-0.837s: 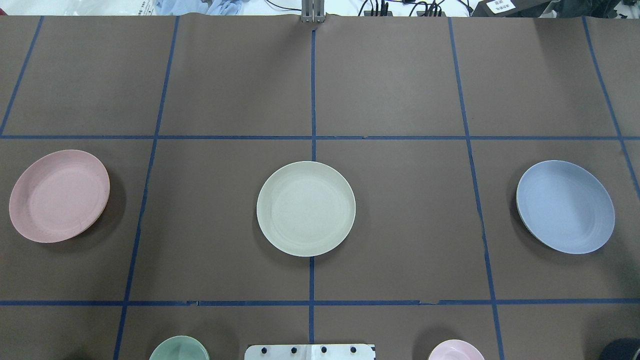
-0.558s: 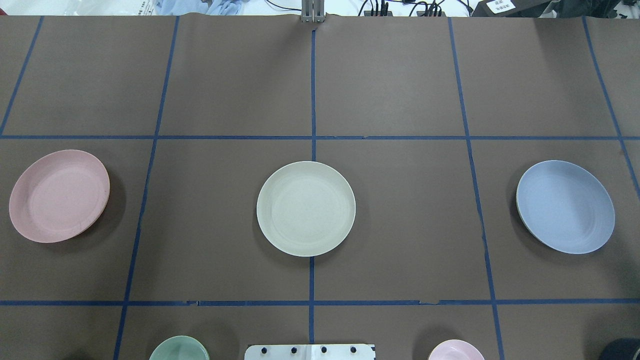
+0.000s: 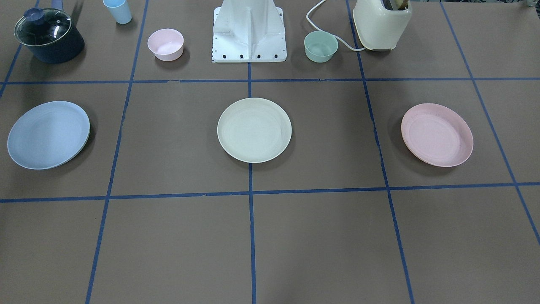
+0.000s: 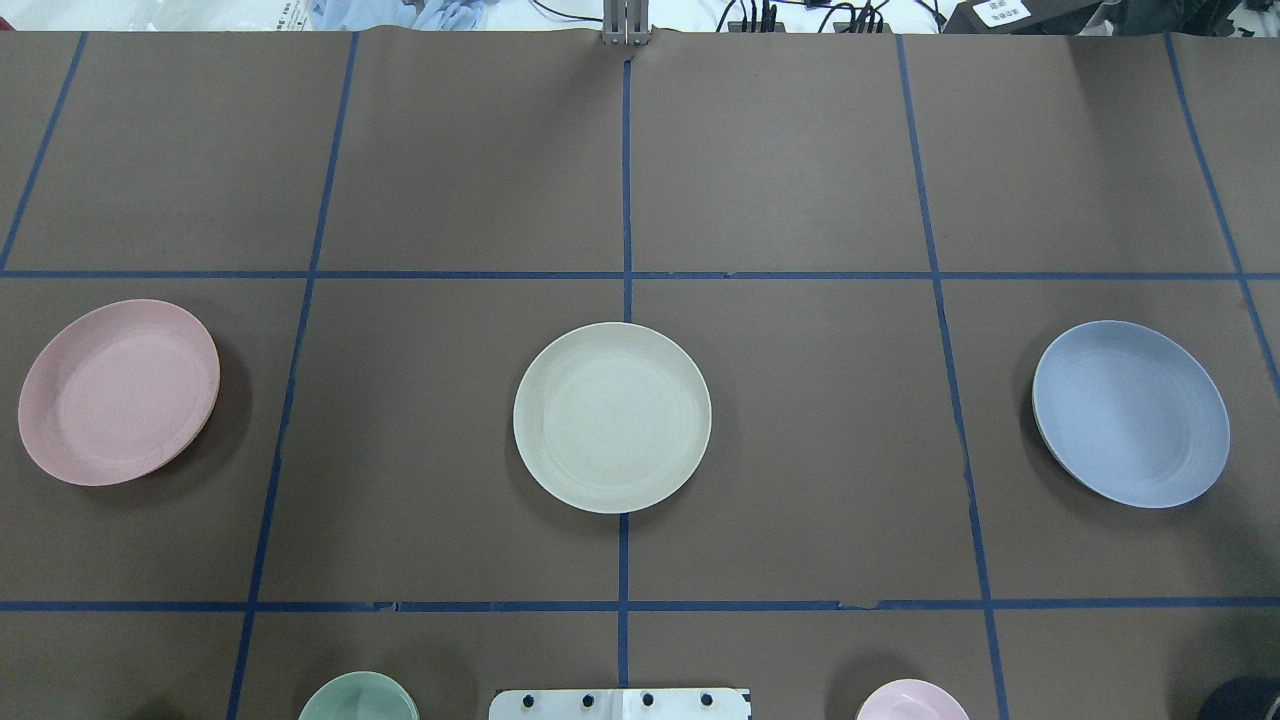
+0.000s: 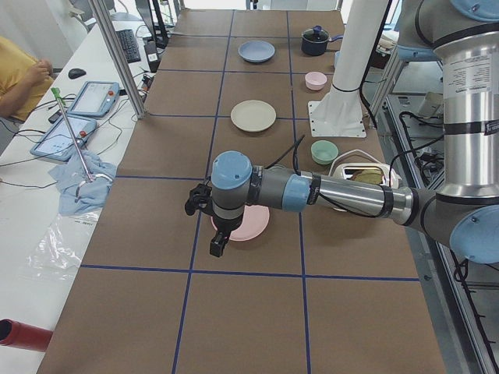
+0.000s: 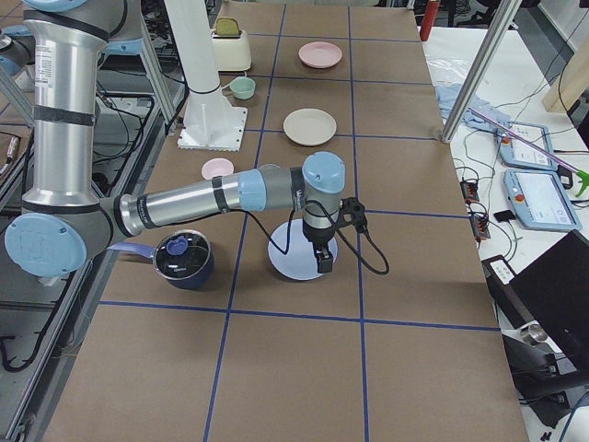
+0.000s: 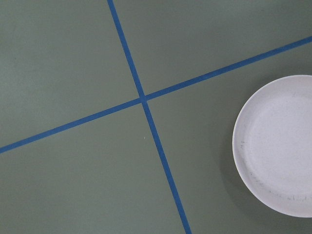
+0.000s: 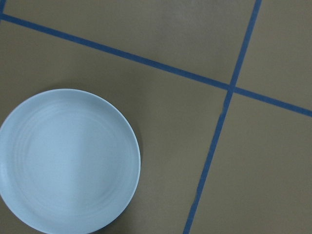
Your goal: Stack three plates with pink and blue
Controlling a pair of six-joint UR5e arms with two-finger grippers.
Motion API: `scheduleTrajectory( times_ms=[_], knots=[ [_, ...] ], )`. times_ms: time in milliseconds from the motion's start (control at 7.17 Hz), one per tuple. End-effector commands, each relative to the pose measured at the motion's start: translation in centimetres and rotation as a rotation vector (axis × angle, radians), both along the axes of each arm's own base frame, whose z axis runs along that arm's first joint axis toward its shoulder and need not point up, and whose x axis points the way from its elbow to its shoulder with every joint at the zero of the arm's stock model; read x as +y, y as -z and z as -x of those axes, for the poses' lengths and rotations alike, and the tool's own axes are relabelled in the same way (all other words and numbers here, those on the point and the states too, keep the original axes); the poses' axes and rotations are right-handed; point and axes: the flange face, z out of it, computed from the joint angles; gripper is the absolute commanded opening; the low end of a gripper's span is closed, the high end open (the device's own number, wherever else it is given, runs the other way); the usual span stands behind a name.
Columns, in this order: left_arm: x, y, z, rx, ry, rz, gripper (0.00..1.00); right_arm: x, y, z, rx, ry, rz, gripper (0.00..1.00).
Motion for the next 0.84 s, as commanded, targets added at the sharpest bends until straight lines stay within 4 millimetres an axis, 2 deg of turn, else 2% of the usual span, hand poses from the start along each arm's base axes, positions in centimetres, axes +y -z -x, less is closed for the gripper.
scheduleTrajectory(
  times_ms=[0,279,419,558,698],
  knots=[
    [-2.2,4.7,0.2,0.0,0.016,-0.203,1.0,-2.7,3.6,0.2,-0.018,-0.005,-0.159,1.0],
    [-3.8,4.6,0.0,0.067,0.125,-0.233,1.0,-3.2,1.9,0.4,-0.033,-0.027,-0.153,1.0],
    [-3.7,4.6,-0.1,0.092,0.169,-0.235,1.0,-3.6,2.8,0.7,-0.072,-0.015,-0.176,1.0],
    [-2.8,3.5,-2.0,0.103,0.134,-0.253,1.0,-3.6,2.9,1.6,-0.087,-0.031,-0.169,1.0],
    [-2.3,1.0,-5.4,0.117,0.095,-0.184,0.99,-3.6,3.2,3.6,-0.1,-0.06,-0.122,1.0]
  ],
)
